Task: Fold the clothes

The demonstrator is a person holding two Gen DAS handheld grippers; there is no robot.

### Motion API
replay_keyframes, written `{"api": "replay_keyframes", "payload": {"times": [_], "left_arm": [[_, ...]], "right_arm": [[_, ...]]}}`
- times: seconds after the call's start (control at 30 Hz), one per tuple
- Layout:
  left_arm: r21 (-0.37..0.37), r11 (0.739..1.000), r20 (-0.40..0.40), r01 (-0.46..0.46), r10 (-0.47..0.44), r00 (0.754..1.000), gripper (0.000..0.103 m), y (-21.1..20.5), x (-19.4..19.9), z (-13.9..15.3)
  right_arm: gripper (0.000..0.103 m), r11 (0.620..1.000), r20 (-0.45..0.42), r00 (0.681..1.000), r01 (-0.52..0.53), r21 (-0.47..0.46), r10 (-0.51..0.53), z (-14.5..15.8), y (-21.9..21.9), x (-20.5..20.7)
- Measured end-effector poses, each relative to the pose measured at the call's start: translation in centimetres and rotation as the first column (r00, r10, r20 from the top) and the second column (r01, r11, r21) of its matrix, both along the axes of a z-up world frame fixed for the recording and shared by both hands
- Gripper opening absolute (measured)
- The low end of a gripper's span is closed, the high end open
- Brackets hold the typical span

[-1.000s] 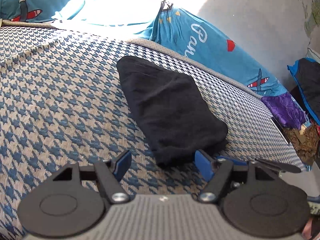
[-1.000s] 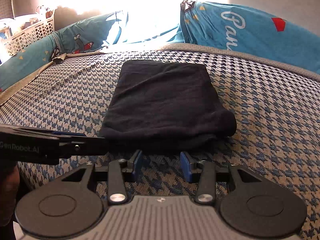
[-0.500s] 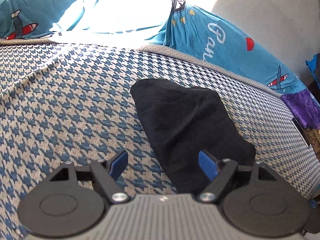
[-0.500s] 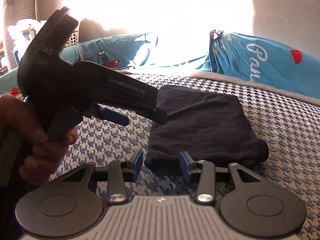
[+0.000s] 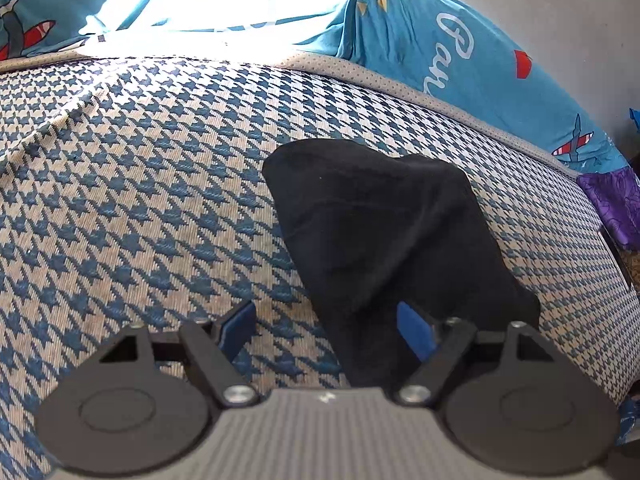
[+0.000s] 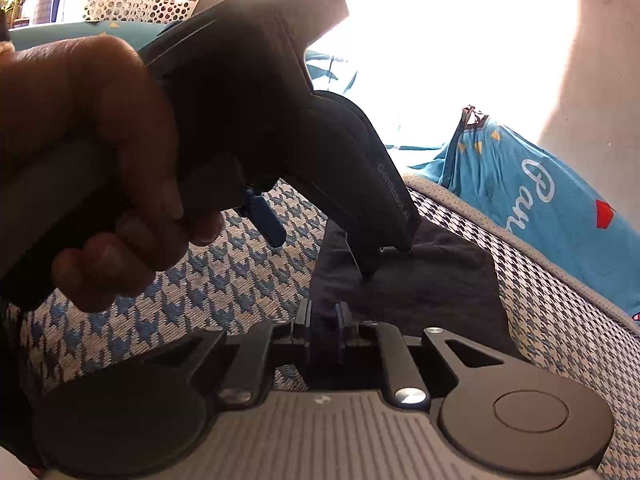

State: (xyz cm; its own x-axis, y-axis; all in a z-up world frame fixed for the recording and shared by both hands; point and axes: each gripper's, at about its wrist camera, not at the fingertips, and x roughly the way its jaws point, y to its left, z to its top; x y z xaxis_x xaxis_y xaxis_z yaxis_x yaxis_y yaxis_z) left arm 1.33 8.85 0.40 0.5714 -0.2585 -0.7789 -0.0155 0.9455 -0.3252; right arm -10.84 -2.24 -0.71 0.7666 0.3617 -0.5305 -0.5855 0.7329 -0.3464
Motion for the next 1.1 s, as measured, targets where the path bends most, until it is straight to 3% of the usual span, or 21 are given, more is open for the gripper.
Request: {"api": "replay_keyframes", "payload": {"times": [0.43,0.53,0.73,1.1], "left_arm": [[0.016,1.0,-0.003,-0.006,0.006,1.0,0.08,-0.4,0.6,-0.2],[-0.002,1.0,0.007,-0.016,0.016,1.0,0.08,-0.2,0.5,0.0],[-0.024,1.0,0.013,-0.02,0.02,1.0,0.08,0.0,0.5,0.1],[-0.028,1.0,0.012,-0.013,0.014,1.0,0.08,-0.2,0.4,0.1]], "right_arm": [[0.002,0.987,-0.073,0.996,0.033,-0.155,-0.045,-0.7,-1.3,-1.7],[0.002,0.992,-0.088,0.995,0.044,-0.121,-0.055,-0.3,-1.9,-1.8],[0.003,0.991,-0.247,0.968,0.072,0.113,-0.042,1.0,-3.3,-0.7],[0.014,0.973,-0.292,0.953,0.136,0.186,-0.078,0.6,-1.5,0.4]]}}
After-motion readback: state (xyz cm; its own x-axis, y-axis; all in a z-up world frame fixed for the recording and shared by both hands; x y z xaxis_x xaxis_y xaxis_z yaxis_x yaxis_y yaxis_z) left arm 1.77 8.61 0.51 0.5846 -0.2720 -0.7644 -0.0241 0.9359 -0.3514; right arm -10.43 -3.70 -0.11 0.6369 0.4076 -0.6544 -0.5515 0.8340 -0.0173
